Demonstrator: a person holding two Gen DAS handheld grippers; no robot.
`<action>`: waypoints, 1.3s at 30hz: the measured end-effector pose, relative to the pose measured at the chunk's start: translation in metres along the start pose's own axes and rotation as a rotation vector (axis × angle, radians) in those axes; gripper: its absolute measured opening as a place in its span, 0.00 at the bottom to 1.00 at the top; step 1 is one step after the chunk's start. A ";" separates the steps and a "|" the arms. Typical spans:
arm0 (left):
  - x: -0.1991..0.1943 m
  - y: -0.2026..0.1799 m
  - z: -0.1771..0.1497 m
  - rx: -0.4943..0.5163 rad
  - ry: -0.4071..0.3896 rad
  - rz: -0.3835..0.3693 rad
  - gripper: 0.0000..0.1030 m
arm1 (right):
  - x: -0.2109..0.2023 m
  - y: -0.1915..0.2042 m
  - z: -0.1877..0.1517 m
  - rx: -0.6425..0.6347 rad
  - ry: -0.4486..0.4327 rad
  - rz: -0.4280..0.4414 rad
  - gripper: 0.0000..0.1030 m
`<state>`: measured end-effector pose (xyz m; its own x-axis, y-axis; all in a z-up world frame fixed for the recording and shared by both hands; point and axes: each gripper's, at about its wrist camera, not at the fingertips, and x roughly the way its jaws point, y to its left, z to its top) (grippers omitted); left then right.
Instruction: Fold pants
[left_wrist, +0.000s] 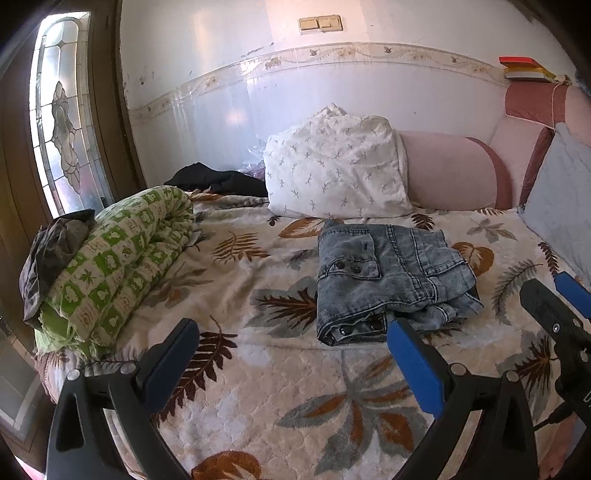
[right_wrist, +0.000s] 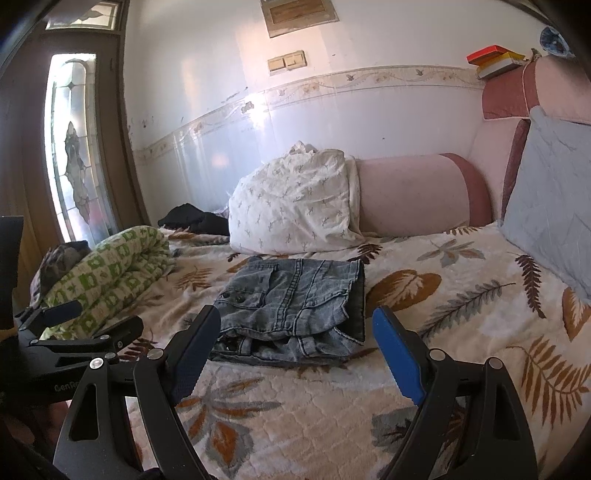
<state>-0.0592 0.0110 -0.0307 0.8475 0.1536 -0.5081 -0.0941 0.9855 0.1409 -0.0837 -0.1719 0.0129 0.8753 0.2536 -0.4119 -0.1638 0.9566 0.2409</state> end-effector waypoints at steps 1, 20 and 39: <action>0.000 0.000 0.000 0.001 0.000 0.003 1.00 | 0.000 0.000 0.000 -0.002 0.000 0.000 0.82; 0.004 0.002 -0.003 -0.003 0.012 0.002 1.00 | 0.002 0.001 -0.001 -0.011 0.010 0.001 0.82; 0.002 0.001 0.001 0.000 0.004 -0.003 1.00 | 0.004 0.001 -0.002 -0.013 0.014 -0.001 0.82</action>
<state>-0.0570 0.0123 -0.0307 0.8459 0.1508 -0.5115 -0.0914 0.9860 0.1397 -0.0812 -0.1698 0.0097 0.8688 0.2550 -0.4245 -0.1693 0.9585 0.2294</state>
